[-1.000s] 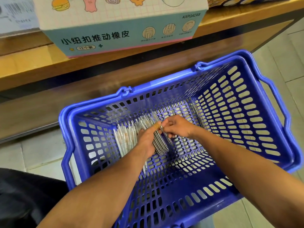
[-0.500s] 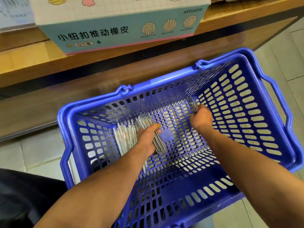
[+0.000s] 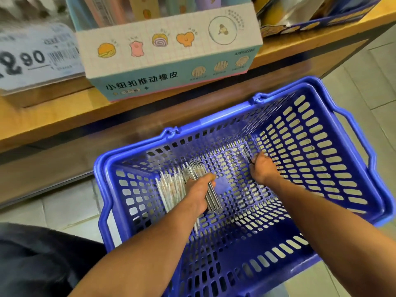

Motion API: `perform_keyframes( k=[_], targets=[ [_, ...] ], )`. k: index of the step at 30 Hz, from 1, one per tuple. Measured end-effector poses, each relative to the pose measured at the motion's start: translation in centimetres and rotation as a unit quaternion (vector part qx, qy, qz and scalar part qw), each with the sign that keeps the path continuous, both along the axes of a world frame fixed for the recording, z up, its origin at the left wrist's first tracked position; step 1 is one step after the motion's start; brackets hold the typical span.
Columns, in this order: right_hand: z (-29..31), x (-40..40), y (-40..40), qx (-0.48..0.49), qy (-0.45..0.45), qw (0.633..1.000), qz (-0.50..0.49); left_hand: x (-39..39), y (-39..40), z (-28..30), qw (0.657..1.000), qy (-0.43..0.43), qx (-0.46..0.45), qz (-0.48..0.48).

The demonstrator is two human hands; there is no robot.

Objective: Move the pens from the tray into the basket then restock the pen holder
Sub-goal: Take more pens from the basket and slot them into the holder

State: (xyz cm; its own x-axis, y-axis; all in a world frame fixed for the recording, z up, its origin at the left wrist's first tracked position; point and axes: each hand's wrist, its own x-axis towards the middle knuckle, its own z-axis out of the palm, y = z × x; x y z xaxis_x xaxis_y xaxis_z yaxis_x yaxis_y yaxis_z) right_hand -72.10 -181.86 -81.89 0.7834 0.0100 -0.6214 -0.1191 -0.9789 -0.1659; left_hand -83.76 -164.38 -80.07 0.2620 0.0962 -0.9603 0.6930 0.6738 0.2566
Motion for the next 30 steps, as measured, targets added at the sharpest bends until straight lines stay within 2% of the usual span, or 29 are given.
perform_keyframes(
  k=[5, 12, 15, 22, 25, 30],
  targets=[
    [3.1, -1.4, 0.4, 0.158, 0.063, 0.977, -0.128, -0.3, 1.2, 2.0, 0.996, -0.017, 0.037, -0.074],
    [9.8, -4.2, 2.2, 0.286, 0.049, 0.943, -0.163, -1.0, 4.5, 6.2, 0.991, -0.062, 0.055, -0.106],
    [13.7, -5.9, 2.9, 0.289, 0.018, 0.943, -0.166, -2.0, 5.6, 10.0, 0.987, -0.078, 0.044, -0.132],
    [26.4, -10.4, 5.4, 0.233, 0.006, 0.966, -0.108, -4.7, 8.9, 23.8, 0.981, -0.061, 0.062, -0.175],
    [33.5, -12.5, 6.0, 0.274, 0.033, 0.949, -0.155, -5.4, 9.9, 31.3, 0.98, -0.076, 0.073, -0.167],
    [47.0, -16.1, 6.1, 0.321, 0.026, 0.929, -0.183, -8.2, 11.2, 45.8, 0.979, -0.104, 0.09, -0.15]
  ],
)
